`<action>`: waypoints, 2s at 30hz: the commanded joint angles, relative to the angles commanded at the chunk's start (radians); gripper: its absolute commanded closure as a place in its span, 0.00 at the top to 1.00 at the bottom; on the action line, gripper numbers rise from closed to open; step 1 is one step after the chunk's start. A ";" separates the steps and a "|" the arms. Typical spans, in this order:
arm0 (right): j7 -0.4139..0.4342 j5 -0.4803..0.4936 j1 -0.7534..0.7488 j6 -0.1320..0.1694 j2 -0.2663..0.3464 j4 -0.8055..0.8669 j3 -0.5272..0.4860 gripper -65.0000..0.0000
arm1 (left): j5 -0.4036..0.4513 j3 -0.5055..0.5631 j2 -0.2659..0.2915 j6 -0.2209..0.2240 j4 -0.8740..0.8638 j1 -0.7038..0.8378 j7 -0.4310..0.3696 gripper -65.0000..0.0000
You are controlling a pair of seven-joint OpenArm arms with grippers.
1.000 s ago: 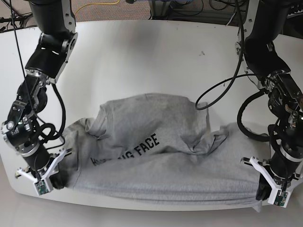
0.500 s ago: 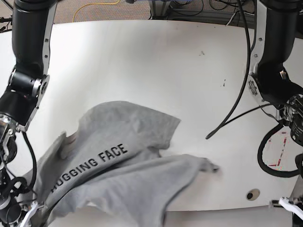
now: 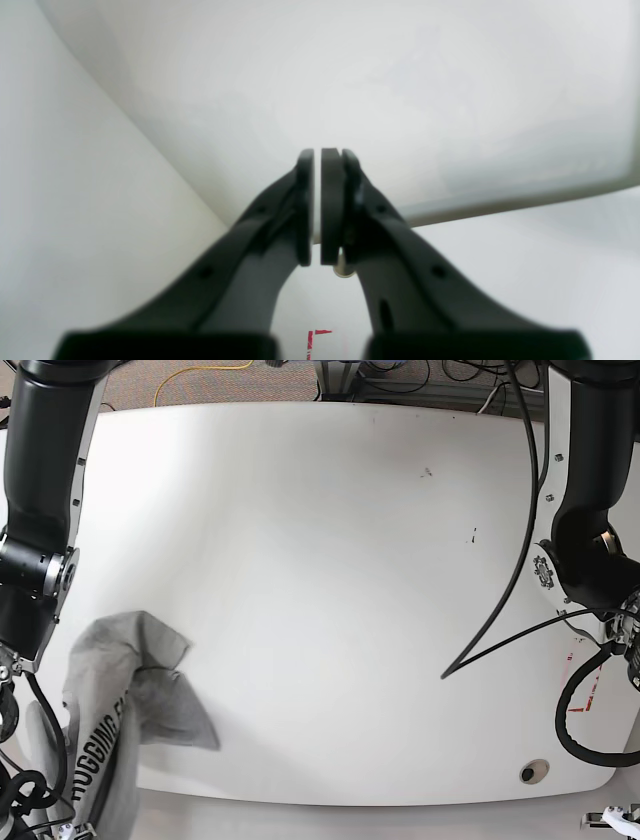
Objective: Fold the T-shirt properly
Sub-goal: 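Lift the T-shirt with both grippers and swing it across the table, then lay the T-shirt on the table and open the left gripper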
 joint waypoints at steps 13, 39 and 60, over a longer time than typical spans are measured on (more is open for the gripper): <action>-0.003 0.000 -0.002 0.000 -0.044 0.000 -0.005 0.00 | 0.000 -0.002 0.000 0.000 -0.005 0.072 -0.005 0.00; -0.123 -0.069 0.140 0.044 -0.370 0.213 -0.107 0.00 | 0.000 -0.084 -0.091 -0.003 -0.008 0.150 -0.006 0.00; -0.098 -0.068 -0.571 0.044 -0.275 0.523 -0.061 0.00 | 0.000 -0.077 -0.046 -0.002 -0.009 0.299 -0.095 0.00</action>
